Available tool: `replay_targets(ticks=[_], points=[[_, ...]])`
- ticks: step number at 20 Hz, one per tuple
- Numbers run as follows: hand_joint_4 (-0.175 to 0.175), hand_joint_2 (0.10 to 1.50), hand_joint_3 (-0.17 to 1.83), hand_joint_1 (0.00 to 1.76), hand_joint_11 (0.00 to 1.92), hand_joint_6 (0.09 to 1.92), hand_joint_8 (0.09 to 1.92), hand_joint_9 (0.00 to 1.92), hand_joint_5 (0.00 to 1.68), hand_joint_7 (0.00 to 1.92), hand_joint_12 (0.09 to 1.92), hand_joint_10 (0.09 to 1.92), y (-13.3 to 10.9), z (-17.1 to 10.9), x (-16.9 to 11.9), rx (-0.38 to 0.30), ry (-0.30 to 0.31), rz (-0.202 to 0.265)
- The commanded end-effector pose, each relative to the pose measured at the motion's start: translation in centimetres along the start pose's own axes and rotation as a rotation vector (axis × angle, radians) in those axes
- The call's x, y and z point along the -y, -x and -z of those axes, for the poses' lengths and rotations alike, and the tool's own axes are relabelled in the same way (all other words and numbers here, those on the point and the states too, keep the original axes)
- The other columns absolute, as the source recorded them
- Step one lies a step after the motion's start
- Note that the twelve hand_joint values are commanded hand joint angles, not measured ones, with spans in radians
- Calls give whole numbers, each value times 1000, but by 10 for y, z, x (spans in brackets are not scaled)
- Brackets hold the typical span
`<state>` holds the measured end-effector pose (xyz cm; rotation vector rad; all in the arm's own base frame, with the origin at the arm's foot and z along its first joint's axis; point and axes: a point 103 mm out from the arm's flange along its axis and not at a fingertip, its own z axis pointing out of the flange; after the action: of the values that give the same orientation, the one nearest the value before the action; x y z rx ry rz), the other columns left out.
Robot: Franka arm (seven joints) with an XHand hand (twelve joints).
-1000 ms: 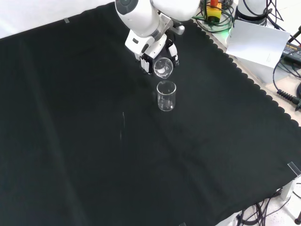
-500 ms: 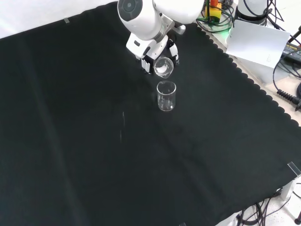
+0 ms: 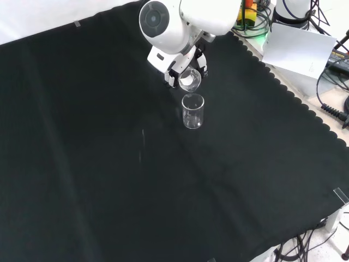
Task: Pour the water from the handheld beaker into the one on the table.
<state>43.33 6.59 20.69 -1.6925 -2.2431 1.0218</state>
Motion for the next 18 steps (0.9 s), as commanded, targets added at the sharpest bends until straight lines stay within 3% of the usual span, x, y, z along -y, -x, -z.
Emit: replay_targets(ticks=[1, 18], points=[[-175, 560, 1004, 1290, 1190, 1136, 1119, 1501, 1086, 1148, 863, 980, -2, 4, 1, 47, -22, -20], [-175, 559, 1010, 1290, 1189, 1143, 1127, 1501, 1084, 1146, 871, 987, -20, 17, 0, 119, -95, -63]])
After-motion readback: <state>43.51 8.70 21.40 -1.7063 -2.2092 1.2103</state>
